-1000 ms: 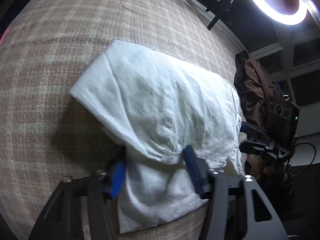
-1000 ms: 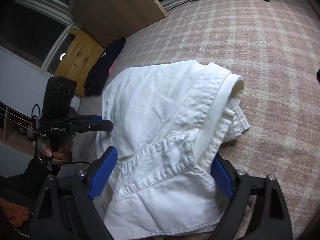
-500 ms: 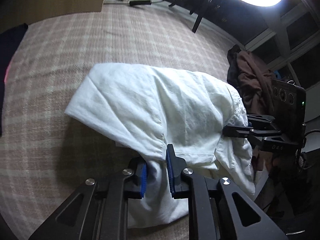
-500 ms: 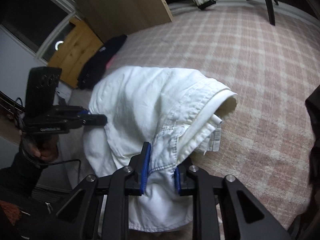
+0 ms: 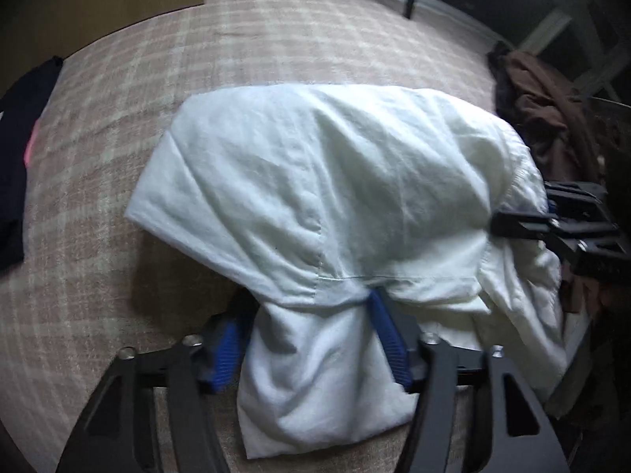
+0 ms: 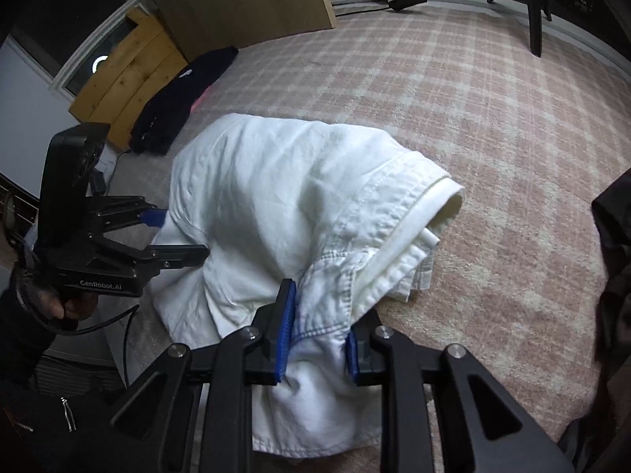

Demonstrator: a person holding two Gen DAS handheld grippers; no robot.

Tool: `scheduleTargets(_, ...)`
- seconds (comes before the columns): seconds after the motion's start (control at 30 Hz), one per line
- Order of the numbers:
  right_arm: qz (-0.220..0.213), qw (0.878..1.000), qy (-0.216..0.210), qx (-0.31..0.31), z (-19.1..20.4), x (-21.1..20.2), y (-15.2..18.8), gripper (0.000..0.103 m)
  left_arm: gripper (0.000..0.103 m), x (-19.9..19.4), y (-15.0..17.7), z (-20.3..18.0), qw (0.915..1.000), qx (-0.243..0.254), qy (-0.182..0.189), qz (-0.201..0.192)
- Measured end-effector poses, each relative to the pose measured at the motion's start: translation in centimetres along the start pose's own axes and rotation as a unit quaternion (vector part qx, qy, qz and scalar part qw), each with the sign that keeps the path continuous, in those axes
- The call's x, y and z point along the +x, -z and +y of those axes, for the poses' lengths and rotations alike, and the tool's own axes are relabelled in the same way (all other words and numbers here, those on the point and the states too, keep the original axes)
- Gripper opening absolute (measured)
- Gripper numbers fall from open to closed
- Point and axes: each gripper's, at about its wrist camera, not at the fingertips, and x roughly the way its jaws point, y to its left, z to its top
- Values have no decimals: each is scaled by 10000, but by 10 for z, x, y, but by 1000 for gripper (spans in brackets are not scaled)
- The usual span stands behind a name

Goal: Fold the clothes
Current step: 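Lift and carry the folded shirt with both grippers toward the dark garment stack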

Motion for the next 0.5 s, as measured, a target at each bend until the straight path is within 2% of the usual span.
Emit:
scheduleTargets(0.1,-26,10000,15,31,-3,6,4,25,64,2,0,-4,9995,-268,-177,-63)
scheduleTargets(0.13,-55,10000,-12,50,-4,7,5,25,59,2,-1,-8,9996,-201,-202,-35)
scheduleTargets(0.17,-85,10000,-23,44,-4,6,6,24,39,3,-2,-14,9998,-56,-179,9)
scheduleTargets(0.27,-184,9998,-20,-3,-2,3,9,23,19,0,-4,-26,9995,255,-194,61)
scheduleTargets(0.37,-311,9995,-90,2,2,-4,9,22,13,-6,-8,-37,9985,470,-295,23)
scheduleTargets(0.5,-532,9982,-254,104,5,-24,9,21,11,-26,-11,-37,9985,523,-1,-181)
